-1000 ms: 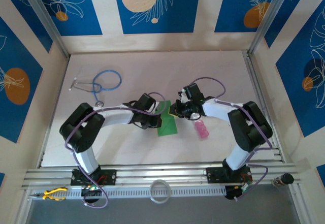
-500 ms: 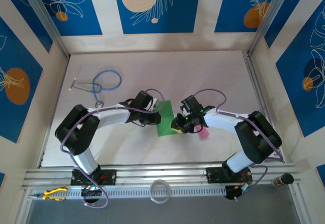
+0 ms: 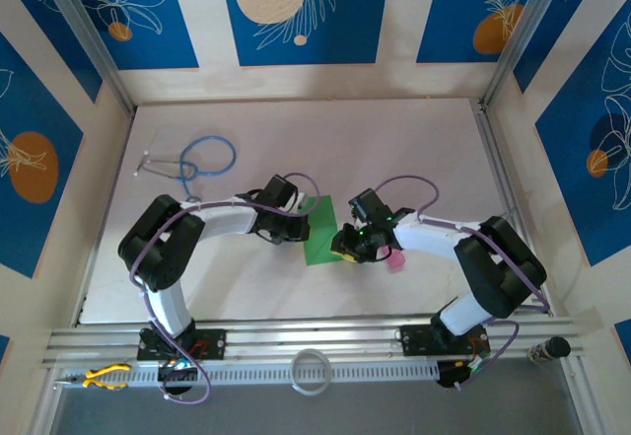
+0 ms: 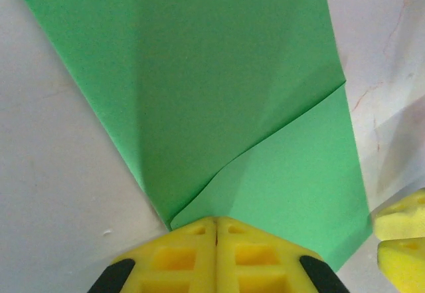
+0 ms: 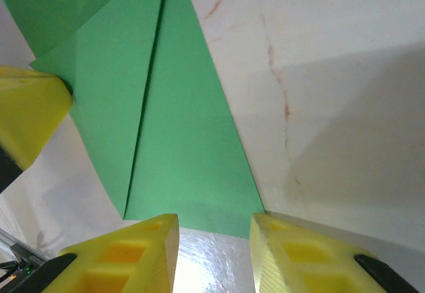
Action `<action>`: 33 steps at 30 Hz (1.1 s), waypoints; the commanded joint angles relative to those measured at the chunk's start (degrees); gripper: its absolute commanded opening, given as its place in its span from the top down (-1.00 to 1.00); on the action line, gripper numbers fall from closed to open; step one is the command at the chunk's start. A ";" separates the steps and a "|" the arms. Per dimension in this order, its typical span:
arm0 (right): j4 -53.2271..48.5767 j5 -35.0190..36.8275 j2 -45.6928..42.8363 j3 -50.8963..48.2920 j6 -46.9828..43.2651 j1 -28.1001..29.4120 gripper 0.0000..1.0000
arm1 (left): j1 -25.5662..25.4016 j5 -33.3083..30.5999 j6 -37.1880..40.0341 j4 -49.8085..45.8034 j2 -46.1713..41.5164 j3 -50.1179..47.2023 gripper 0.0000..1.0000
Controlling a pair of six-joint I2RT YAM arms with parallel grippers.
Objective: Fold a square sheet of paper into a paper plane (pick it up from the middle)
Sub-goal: Fold the triangle a second time at the center of the table, then turn over the paper at the center of the table.
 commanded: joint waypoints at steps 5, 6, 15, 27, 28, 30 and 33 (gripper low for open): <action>3.74 -1.24 2.85 -0.28 1.66 0.42 0.31 | 0.42 0.02 0.83 -0.79 0.82 -1.49 0.87; 4.48 -1.47 3.02 -0.30 1.70 0.51 0.31 | 0.44 0.11 0.75 -0.61 0.76 -1.69 0.87; 9.81 -3.06 4.09 -0.06 1.01 0.18 0.18 | 0.42 -0.07 0.66 -0.63 0.67 -1.57 0.88; 15.62 -6.55 3.16 -0.51 -1.96 -1.39 0.05 | 0.45 -0.24 0.48 -1.03 0.84 -1.57 0.89; 16.72 -6.84 2.90 -1.15 -1.91 -1.54 0.04 | 0.39 -0.30 0.44 -1.01 0.84 -1.58 0.89; 18.96 -8.36 2.63 -2.11 -1.91 -2.07 0.03 | 0.45 -0.20 0.38 -0.94 0.91 -1.53 0.89; 21.03 -8.81 1.83 -3.22 -1.90 -2.65 -0.01 | 0.43 -0.11 0.52 -1.02 1.02 -1.48 0.90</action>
